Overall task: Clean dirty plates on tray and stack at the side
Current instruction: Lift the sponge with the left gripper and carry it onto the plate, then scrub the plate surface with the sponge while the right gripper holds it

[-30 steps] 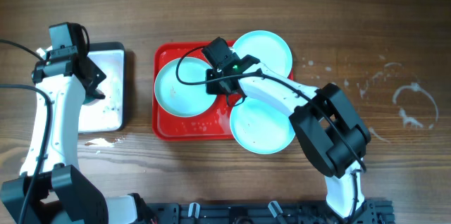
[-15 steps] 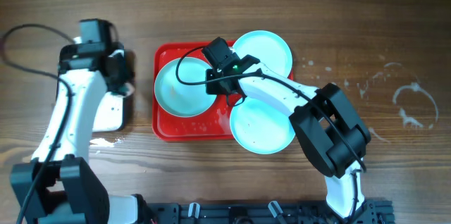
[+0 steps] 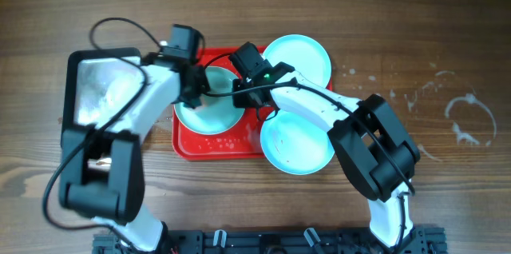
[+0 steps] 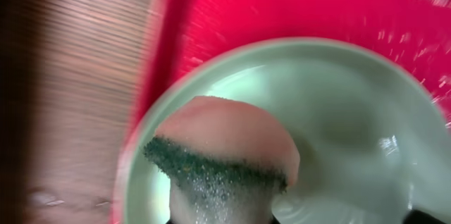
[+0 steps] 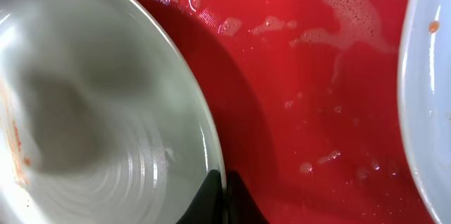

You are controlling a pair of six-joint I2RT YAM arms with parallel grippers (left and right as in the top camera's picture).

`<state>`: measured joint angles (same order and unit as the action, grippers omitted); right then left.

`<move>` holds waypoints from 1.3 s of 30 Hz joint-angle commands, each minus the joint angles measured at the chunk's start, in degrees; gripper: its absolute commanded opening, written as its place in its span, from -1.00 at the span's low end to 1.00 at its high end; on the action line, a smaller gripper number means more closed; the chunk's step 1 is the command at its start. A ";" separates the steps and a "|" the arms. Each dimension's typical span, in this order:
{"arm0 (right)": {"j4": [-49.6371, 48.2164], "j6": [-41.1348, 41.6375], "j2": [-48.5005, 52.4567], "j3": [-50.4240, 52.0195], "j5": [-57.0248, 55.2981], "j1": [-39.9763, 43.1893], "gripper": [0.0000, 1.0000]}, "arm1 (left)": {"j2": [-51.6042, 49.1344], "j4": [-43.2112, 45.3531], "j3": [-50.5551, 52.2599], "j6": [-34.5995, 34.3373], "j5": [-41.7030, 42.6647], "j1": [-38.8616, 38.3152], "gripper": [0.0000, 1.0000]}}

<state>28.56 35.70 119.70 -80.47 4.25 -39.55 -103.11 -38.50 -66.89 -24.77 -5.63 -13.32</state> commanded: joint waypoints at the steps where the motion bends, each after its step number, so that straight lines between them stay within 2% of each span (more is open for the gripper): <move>1: 0.04 -1.29 1.68 -0.63 1.86 -0.15 -0.91 | -4.46 1.07 0.59 -1.25 -1.86 -3.06 -0.92; 6: 0.13 -1.27 1.68 -0.63 1.86 -0.15 -0.92 | -9.51 1.01 0.59 -4.42 -8.26 -3.30 -0.92; 7: 0.13 -1.29 1.70 -0.63 1.86 -0.15 -0.91 | -10.23 0.76 0.59 -6.14 -11.08 -3.34 -0.92; 12: 0.00 -1.27 1.70 -0.63 1.86 -0.15 -0.91 | -10.25 2.34 0.35 -6.16 -23.21 -3.34 -0.92; 16: -0.07 -1.25 1.70 -0.63 1.86 -0.15 -0.91 | -10.27 8.94 0.35 -5.53 -23.74 -3.37 -0.92; 18: -0.04 -1.25 1.70 -0.63 1.86 -0.15 -0.91 | -10.27 11.78 0.37 -5.53 -20.72 -3.34 -0.92; 22: -0.15 -1.27 1.70 -0.63 1.86 -0.15 -0.91 | -10.27 13.33 0.37 -5.44 -8.81 -3.34 -0.92; 29: -0.26 -1.25 1.70 -0.63 1.88 -0.15 -0.91 | -10.25 9.70 0.35 6.71 17.99 -3.34 -0.92; 32: -0.24 -1.29 1.70 -0.63 1.88 -0.15 -0.91 | -10.25 9.88 0.35 7.93 21.00 -3.32 -0.92; 34: -0.24 -1.29 1.70 -0.63 1.88 -0.15 -0.91 | -10.25 10.60 0.35 7.45 17.94 -3.02 -0.92; 39: -0.24 -1.27 1.70 -0.63 1.88 -0.15 -0.91 | -10.25 12.70 0.35 -5.31 -2.97 -2.19 -0.92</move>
<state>28.14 35.75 119.85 -80.49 4.73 -39.44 -111.22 -26.52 -68.10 -22.24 4.89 -16.03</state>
